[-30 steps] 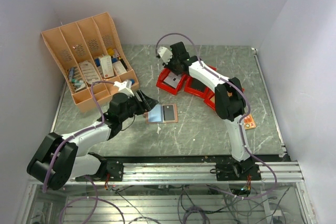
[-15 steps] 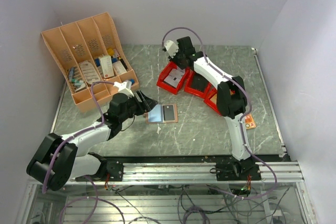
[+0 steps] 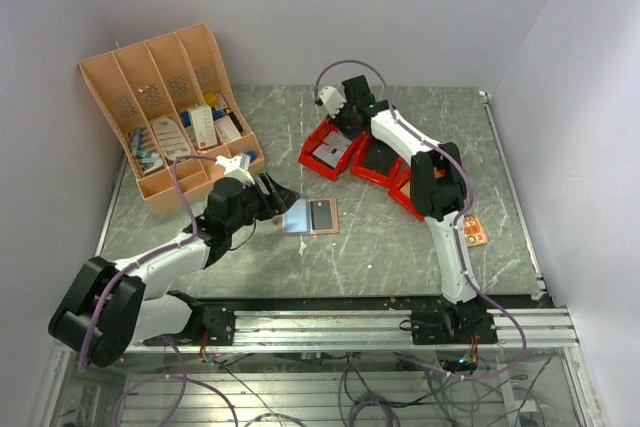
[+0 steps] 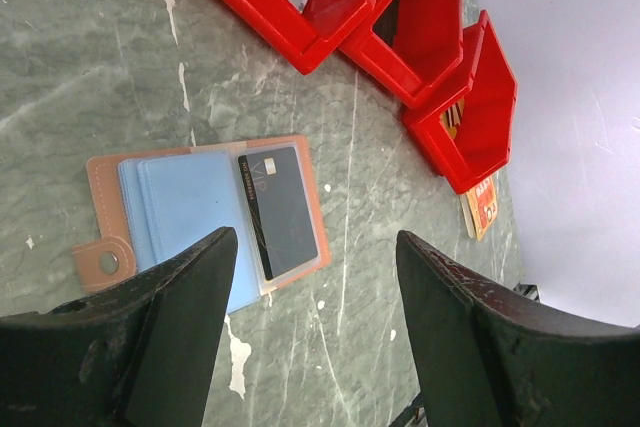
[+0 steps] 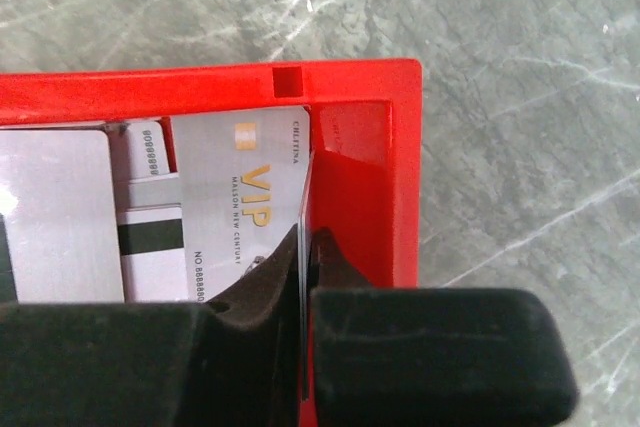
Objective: Put the credit cards into the card holder
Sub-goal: Pick up the credit card from the storage box, then adjust the credit card in the storage box.
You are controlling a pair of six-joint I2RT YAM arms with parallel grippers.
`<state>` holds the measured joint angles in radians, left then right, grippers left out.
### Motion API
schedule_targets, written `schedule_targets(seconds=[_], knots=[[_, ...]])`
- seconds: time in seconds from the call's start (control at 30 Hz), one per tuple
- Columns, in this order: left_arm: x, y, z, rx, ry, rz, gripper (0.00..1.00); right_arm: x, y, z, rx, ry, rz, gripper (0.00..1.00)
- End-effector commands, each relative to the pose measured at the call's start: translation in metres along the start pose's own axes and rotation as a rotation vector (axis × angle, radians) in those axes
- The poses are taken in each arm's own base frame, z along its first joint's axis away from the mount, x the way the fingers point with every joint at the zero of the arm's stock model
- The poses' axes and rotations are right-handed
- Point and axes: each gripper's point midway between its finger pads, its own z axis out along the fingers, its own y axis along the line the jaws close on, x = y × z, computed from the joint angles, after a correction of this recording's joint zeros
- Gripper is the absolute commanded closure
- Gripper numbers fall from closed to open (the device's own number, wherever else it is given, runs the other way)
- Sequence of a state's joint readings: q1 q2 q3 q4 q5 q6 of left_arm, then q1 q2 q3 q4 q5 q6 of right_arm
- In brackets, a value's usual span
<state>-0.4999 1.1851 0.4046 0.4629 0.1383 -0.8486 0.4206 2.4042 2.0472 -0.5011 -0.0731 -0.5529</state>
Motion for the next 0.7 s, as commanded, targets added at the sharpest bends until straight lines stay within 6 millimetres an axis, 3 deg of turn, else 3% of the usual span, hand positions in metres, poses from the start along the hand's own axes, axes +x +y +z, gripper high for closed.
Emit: schedule_targets(seconds=[0.0,0.1,0.23,0.47,0.67], knots=[[-0.009,0.000,-0.003,-0.010,-0.032,0.020,0.24,-0.025,-0.002,-0.015,-0.069,-0.096,0.051,1.00],[-0.011,0.000,-0.005,-0.012,-0.039,0.022,0.24,-0.044,-0.010,-0.035,-0.127,-0.182,0.128,1.00],[-0.012,-0.001,-0.009,-0.014,-0.047,0.020,0.24,-0.062,-0.008,-0.056,-0.281,-0.281,0.266,1.00],[-0.013,-0.002,-0.016,-0.016,-0.058,0.013,0.24,-0.050,0.025,-0.054,-0.572,-0.303,0.545,1.00],[-0.015,-0.002,-0.022,-0.022,-0.067,0.009,0.24,-0.042,0.051,-0.050,-0.721,-0.285,0.661,1.00]])
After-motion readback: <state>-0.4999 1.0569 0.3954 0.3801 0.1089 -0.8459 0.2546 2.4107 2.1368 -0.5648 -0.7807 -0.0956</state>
